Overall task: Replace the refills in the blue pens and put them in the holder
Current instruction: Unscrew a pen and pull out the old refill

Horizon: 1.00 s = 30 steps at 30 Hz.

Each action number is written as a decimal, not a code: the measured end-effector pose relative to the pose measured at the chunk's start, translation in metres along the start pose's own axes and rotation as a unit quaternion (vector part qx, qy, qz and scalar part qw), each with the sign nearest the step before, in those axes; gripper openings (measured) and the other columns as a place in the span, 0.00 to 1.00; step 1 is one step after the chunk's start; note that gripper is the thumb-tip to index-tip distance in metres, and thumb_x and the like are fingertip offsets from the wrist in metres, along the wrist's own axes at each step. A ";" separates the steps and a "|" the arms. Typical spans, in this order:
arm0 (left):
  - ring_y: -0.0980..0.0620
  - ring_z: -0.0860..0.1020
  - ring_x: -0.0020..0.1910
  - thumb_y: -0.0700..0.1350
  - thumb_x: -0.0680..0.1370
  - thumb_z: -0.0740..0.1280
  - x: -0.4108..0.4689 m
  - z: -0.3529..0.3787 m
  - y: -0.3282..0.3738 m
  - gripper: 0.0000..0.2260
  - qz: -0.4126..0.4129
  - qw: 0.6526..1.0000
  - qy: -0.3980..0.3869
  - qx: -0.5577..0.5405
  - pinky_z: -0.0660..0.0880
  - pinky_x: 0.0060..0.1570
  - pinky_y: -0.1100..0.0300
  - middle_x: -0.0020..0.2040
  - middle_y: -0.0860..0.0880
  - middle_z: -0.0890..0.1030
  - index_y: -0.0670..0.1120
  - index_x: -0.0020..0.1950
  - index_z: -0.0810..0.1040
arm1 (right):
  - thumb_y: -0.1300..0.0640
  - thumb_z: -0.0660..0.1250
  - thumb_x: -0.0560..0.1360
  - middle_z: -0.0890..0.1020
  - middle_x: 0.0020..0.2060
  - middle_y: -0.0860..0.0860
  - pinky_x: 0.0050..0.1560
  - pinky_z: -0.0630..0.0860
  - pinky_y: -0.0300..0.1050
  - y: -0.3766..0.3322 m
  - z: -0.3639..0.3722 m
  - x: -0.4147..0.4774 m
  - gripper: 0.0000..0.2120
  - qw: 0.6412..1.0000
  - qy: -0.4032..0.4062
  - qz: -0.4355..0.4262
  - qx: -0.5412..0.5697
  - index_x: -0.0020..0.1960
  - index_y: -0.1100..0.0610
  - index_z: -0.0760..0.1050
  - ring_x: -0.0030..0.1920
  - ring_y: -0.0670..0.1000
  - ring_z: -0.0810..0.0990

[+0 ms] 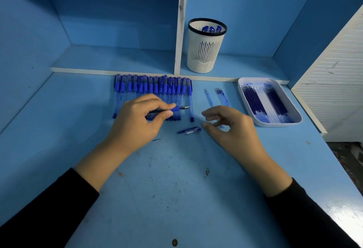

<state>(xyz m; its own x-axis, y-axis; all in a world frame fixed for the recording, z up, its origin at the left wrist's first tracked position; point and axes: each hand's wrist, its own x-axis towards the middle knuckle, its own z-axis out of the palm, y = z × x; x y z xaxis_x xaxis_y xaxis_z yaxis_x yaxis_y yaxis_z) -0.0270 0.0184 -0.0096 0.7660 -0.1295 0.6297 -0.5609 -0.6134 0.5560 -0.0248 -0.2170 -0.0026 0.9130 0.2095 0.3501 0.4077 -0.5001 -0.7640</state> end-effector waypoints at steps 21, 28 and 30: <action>0.56 0.80 0.41 0.39 0.74 0.74 -0.003 0.006 0.006 0.05 -0.030 0.998 -0.033 -0.039 0.78 0.42 0.56 0.42 0.53 0.82 0.44 0.50 0.86 | 0.64 0.65 0.77 0.79 0.36 0.50 0.42 0.76 0.46 -0.001 0.004 0.002 0.06 0.997 0.016 -0.001 0.072 0.48 0.55 0.79 0.40 0.52 0.80; 0.55 0.78 0.37 0.42 0.74 0.73 -0.010 0.016 0.016 0.06 -0.016 0.997 -0.034 -0.070 0.75 0.38 0.59 0.40 0.53 0.80 0.43 0.49 0.86 | 0.64 0.67 0.77 0.81 0.38 0.51 0.43 0.76 0.39 -0.008 0.010 -0.005 0.06 0.993 -0.015 0.000 0.117 0.48 0.55 0.80 0.37 0.46 0.81; 0.55 0.77 0.36 0.41 0.74 0.72 -0.011 0.017 0.017 0.06 -0.013 0.997 -0.028 -0.075 0.74 0.35 0.60 0.40 0.53 0.80 0.43 0.50 0.86 | 0.64 0.67 0.77 0.81 0.35 0.52 0.41 0.76 0.41 -0.009 0.010 -0.006 0.05 0.991 -0.012 0.006 0.130 0.49 0.56 0.80 0.36 0.46 0.80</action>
<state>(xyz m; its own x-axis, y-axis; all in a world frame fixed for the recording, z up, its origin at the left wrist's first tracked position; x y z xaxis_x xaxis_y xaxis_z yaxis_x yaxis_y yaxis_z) -0.0397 -0.0042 -0.0163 0.7953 -0.1609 0.5844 -0.5774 -0.4943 0.6498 -0.0342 -0.2054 -0.0031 0.9167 0.2270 0.3289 0.3837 -0.2697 -0.8832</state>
